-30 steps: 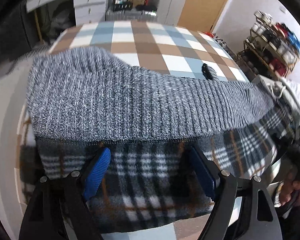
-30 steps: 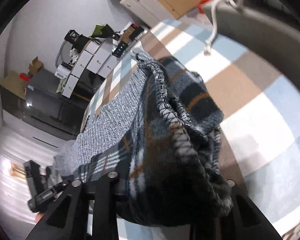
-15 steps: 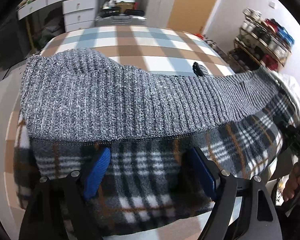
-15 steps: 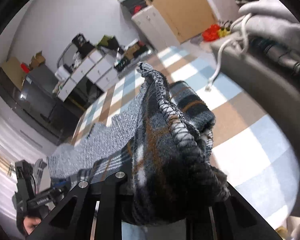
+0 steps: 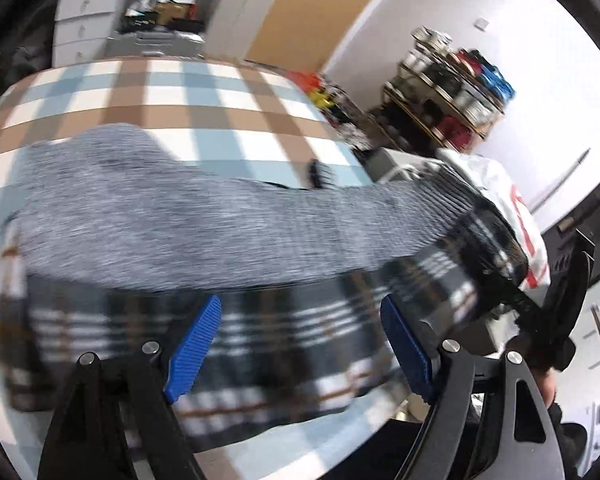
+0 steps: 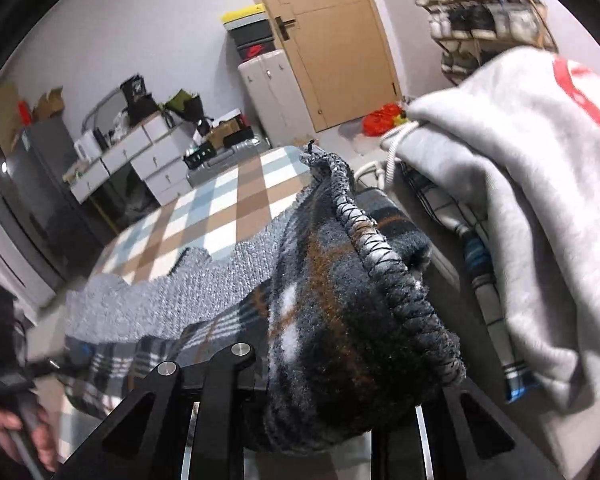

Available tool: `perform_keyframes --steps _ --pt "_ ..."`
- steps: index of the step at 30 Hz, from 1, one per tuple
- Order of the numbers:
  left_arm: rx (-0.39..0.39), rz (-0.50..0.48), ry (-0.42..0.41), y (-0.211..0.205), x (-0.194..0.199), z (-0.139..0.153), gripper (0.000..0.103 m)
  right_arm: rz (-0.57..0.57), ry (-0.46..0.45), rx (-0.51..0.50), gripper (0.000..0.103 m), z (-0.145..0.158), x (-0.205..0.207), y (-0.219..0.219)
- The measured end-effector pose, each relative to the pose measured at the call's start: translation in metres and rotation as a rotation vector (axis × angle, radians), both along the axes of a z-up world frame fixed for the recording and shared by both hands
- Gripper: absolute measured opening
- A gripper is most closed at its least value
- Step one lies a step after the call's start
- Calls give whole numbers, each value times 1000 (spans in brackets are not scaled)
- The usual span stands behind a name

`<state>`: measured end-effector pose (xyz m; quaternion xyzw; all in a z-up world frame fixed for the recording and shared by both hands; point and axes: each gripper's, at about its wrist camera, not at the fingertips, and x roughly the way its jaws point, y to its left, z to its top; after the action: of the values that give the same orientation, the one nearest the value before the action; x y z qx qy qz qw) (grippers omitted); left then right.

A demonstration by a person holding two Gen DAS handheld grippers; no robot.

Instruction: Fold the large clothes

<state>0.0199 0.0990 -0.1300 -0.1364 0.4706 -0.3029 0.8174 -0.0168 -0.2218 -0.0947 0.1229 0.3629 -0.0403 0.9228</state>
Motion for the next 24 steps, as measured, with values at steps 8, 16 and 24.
perform_keyframes --steps 8,16,24 --pt "63 -7 116 -38 21 -35 81 -3 -15 -16 19 11 0 9" --pt "287 112 -69 -24 -2 5 83 28 -32 -59 20 19 3 19" --pt "463 67 -51 -26 9 -29 88 41 -33 -105 20 18 7 24"
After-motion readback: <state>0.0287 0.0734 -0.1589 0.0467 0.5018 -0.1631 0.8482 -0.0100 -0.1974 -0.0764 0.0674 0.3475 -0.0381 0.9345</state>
